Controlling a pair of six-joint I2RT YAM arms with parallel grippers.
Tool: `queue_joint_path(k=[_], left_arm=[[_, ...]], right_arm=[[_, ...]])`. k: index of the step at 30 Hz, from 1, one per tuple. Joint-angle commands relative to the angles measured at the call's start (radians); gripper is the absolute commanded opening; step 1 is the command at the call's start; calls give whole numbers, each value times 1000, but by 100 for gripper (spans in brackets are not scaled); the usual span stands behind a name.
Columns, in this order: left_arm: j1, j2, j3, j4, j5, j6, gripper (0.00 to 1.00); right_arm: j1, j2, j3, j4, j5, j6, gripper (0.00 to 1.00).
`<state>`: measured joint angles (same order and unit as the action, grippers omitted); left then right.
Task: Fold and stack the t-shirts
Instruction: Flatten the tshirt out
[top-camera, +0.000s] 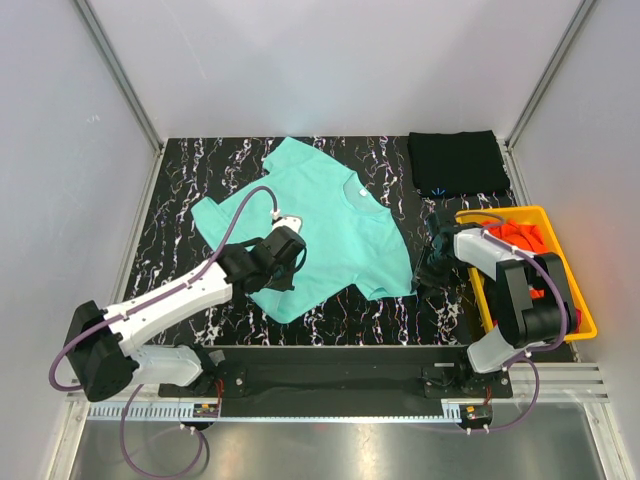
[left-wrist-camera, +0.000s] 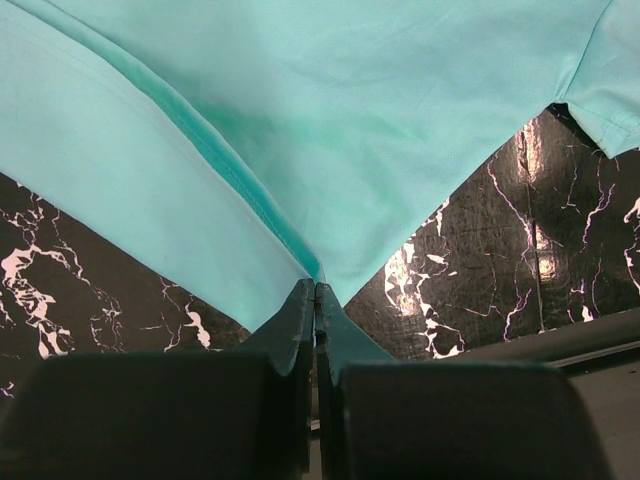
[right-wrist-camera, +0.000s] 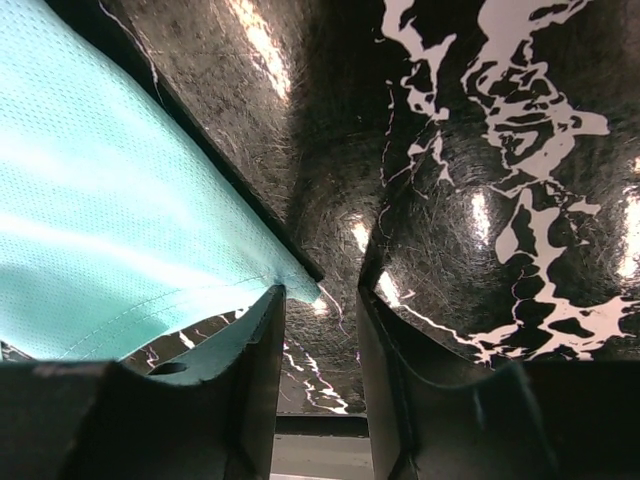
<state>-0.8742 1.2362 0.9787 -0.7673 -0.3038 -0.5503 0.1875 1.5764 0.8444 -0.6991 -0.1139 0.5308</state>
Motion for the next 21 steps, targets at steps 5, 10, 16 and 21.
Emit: queue_joint_path(k=[5,10,16,21], left_arm=[[0,-63,-8,11,-24,3,0],[3,-75,-25,10,-21,-10,0],[6,-86,-25,6,-17,-17,0],[7,-121,-28,-6,-23,-33,0]], right_arm=[[3,60,4,113,-15,-35,40],[3,53,-5,127,-32,-45,47],[3,76,18,164,-20,-66,33],[3,94,48,177,-10,-97,2]])
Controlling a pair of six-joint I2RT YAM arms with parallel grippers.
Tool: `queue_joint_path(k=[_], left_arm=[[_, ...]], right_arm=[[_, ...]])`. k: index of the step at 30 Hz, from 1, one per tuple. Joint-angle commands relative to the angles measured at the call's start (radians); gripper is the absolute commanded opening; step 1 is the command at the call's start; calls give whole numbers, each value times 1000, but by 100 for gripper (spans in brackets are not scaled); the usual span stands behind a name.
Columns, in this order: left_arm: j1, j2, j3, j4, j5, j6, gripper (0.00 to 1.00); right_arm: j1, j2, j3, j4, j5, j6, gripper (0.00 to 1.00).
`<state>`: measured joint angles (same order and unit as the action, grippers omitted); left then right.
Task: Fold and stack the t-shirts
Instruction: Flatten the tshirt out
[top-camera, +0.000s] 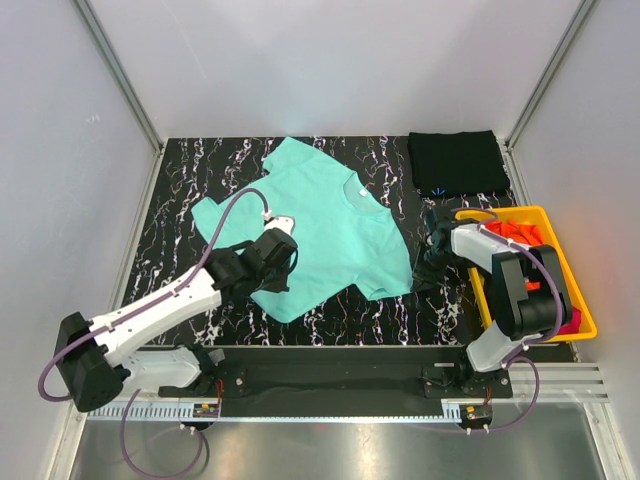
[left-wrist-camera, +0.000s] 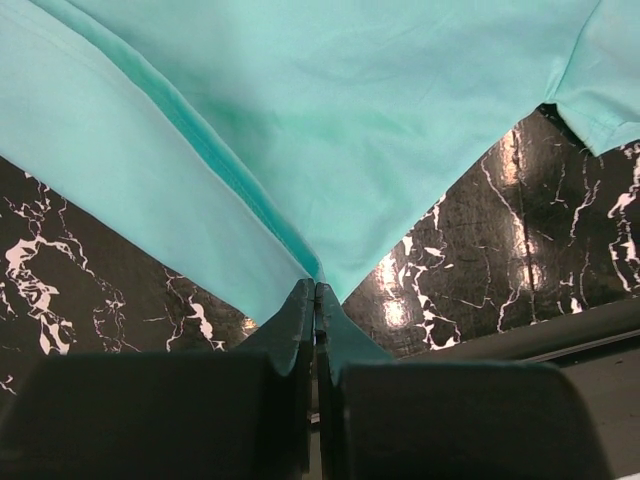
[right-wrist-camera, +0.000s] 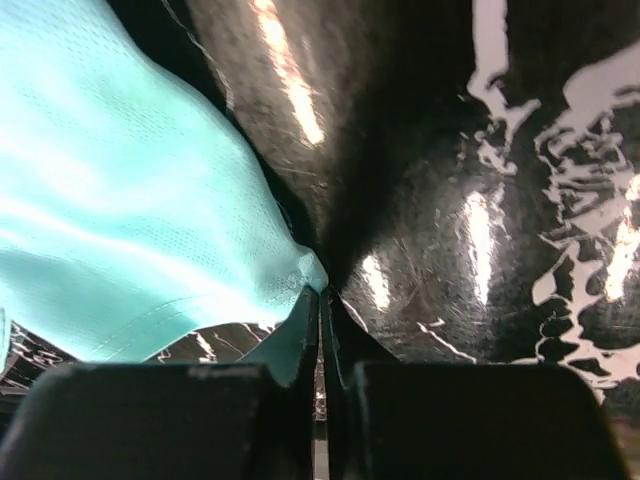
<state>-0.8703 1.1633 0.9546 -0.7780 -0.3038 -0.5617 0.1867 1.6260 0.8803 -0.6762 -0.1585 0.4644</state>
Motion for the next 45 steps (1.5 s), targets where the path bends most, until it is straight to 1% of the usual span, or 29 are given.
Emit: queue_joint_path(k=[1,3,6,10,11,13,16,17,19,20,22,23,26,30,31,35,39,43,45], left_arm=[[5,-53,-4,-1,-24,-23,0],[8,-74,-5,-15,-34,-30,0],[8,-106,-2,-32,-52,-40,0],[17,-175,50,-82,-122,-49,0],[22,-189,62,-86,-123,-49,0],[37,-229,94,-95,-176,-49,0],[59,-272,180,-96,-265,-49,0],[62,-278,229,-95,-291,-47,0],[70,-293,285,-92,-362,-27,0],[70,-297,343,-92,-401,-11,0],[71,-315,395,-84,-434,11,0],[71,-323,445,-80,-460,38,0],[71,-373,527,-70,-500,90,0],[71,-457,590,-30,-465,170,0],[71,-494,602,-23,-448,186,0],[71,-570,628,5,-321,276,0],[71,-625,648,14,-275,296,0],[71,-636,632,20,-265,302,0],[71,-620,619,36,-258,302,0]], right_arm=[[3,38,17,156,39,-35,0],[3,26,22,155,51,-40,0],[3,-38,32,144,51,-40,0],[3,-196,95,121,50,6,0],[3,-219,115,118,51,16,0],[2,-274,161,115,57,39,0],[2,-323,282,99,85,52,0],[-1,-333,358,75,118,56,0],[-13,-356,442,47,146,59,0],[-18,-368,518,31,166,60,0],[-23,-406,587,26,195,60,0],[-21,-419,650,24,204,60,0],[-21,-483,736,24,194,59,0],[-23,-609,764,27,162,45,0],[-21,-633,763,27,131,40,0],[-21,-750,764,35,70,39,0],[-21,-843,804,33,-13,42,0],[-21,-859,827,14,-59,65,0],[-23,-836,812,20,-64,80,0]])
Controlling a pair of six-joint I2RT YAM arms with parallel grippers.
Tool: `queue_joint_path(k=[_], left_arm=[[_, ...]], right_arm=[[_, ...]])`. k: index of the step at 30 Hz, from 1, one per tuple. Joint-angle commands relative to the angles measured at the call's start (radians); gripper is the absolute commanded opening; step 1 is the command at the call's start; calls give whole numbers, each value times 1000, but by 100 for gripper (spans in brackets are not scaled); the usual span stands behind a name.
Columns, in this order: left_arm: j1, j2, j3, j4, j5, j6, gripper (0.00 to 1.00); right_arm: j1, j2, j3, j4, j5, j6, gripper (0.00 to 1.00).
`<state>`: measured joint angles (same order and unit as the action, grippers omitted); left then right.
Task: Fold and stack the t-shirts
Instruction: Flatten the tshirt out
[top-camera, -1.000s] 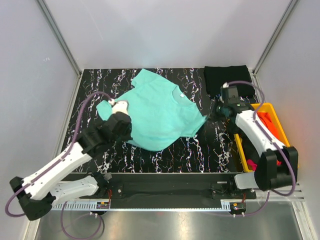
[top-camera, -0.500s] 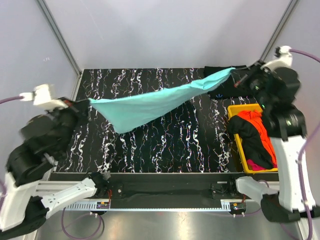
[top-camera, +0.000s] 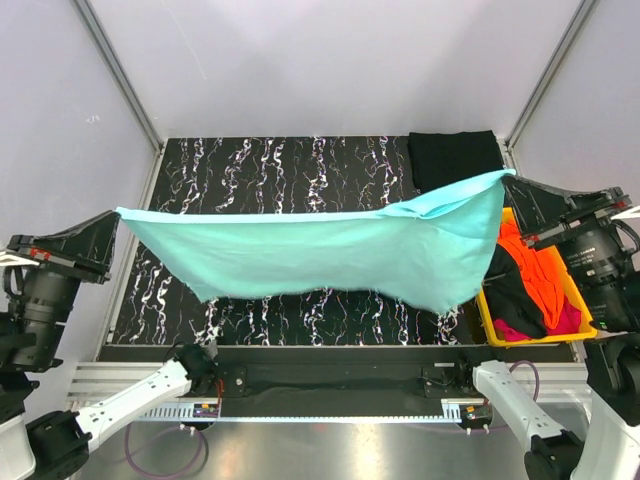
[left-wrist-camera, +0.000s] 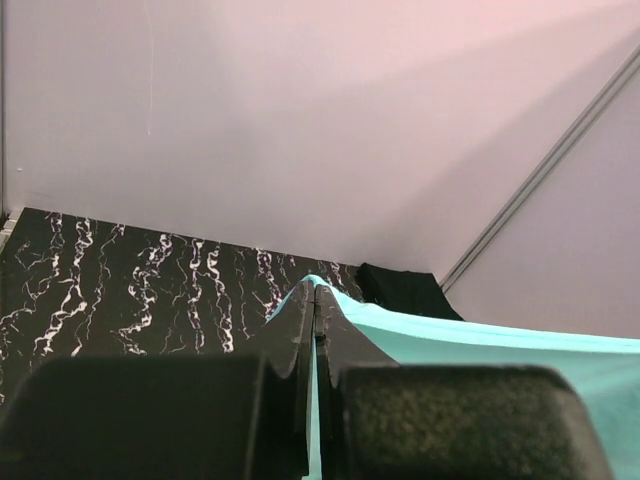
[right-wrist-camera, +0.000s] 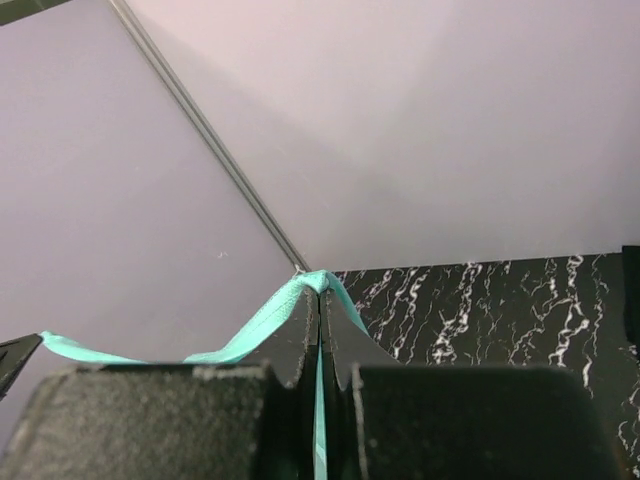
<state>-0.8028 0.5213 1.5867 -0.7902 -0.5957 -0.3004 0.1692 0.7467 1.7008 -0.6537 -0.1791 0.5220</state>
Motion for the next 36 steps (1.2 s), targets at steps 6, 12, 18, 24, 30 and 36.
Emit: queue_joint_path(k=[6,12,18,24,30,36], left_arm=[[2,170,13,78,-53,67,0],[4,267,127,100,-110,115,0],[2,209,154,111,3,112,0],[2,73,81,108,174,77,0],[2,13,99,106,286,46,0],[2,66,148,111,329,40,0]], right_arm=[[-4,153,3,60,-48,10,0],[-4,200,92,58,-66,1,0],[-4,148,122,54,-128,56,0],[-4,82,160,23,-197,125,0],[-4,57,243,-20,-226,190,0],[-4,95,318,-21,-217,242,0]])
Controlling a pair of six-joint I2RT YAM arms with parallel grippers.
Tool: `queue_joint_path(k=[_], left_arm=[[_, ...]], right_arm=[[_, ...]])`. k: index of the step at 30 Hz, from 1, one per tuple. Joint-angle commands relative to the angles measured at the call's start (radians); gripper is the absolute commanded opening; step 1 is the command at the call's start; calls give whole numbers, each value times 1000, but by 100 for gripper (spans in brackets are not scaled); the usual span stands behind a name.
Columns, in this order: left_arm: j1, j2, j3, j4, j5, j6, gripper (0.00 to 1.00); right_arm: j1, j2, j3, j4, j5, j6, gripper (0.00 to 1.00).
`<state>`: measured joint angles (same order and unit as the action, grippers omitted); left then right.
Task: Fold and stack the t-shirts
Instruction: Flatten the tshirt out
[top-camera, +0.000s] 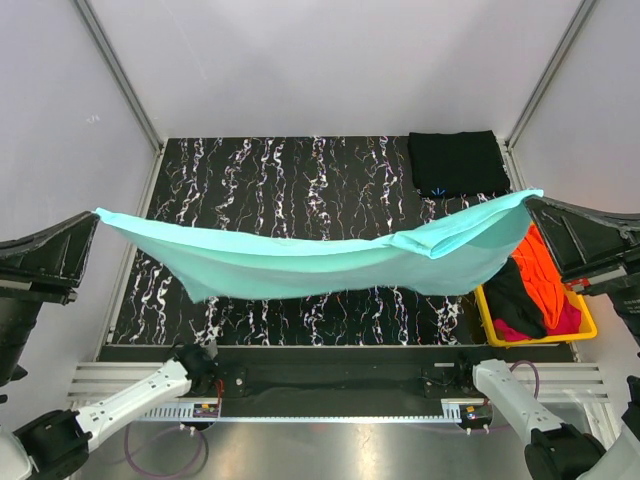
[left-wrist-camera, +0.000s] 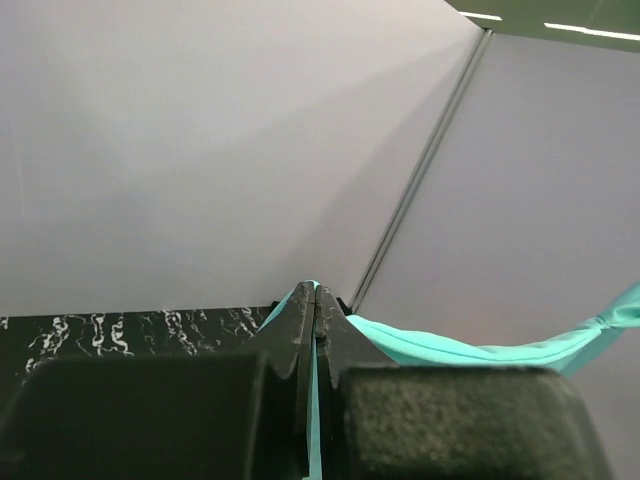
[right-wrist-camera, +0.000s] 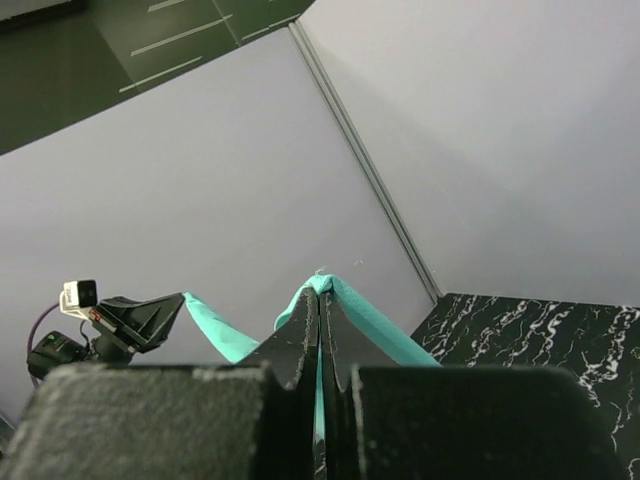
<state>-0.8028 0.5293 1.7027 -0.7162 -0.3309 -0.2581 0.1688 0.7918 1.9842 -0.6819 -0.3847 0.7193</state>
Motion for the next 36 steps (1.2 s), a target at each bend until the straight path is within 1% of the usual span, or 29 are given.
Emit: queue_joint_path(k=[1,3,6,7,8,10,12,13,14,15,16,18,19,20,21,22,23,25,26,28,29,32,33,34,36], left_arm=[[2,72,37,37,56,3,0],[2,121,41,35,35,6,0],[2,202,25,12,-139,-4,0],[2,228,20,-21,-266,-9,0],[2,260,-1,-31,-322,0,0],[2,349,-41,-22,-429,64,0],[25,433,-118,10,-462,115,0],[87,455,-141,41,-415,132,0],[138,474,-196,61,-363,131,0],[199,494,-219,79,-302,116,0],[326,535,-233,89,-184,68,0],[431,583,-274,107,-102,43,0],[503,628,-294,153,-50,42,0],[539,653,-317,171,-24,37,0],[568,679,-324,191,2,33,0],[609,743,-330,236,41,36,0],[625,774,-334,256,49,42,0],[668,845,-337,311,73,36,0],[685,921,-321,320,87,28,0],[718,994,-296,354,116,19,0],[728,1073,-272,363,127,19,0],[767,1184,-185,380,190,14,0],[775,1252,-163,383,208,11,0],[789,1284,-143,399,246,13,0],[797,1349,-74,393,254,19,0]], right_arm=[[-3,61,50,10,-8,46,0],[-3,102,62,25,-2,46,0],[-3,161,44,59,23,34,0],[-3,173,1,80,26,29,0],[-5,199,-24,103,29,25,0],[-3,233,-103,174,29,14,0],[-3,293,-171,229,36,-6,0],[-3,313,-195,252,40,-20,0],[-3,357,-214,266,49,-29,0],[-3,383,-237,292,59,-40,0],[-3,414,-245,309,60,-69,0],[-3,509,-265,350,73,-93,0],[-3,546,-271,367,76,-115,0],[-3,620,-269,378,81,-121,0],[-3,657,-263,404,86,-132,0],[-5,694,-260,419,86,-145,0],[-3,771,-254,430,92,-152,0],[-3,848,-233,459,112,-175,0],[-3,924,-217,464,113,-187,0],[-3,1001,-170,470,116,-199,0],[-3,1071,-151,472,113,-205,0],[-3,1193,-73,479,110,-202,0],[-5,1219,-38,476,116,-198,0],[-5,1242,-21,478,118,-196,0],[-5,1305,20,478,113,-195,0]])
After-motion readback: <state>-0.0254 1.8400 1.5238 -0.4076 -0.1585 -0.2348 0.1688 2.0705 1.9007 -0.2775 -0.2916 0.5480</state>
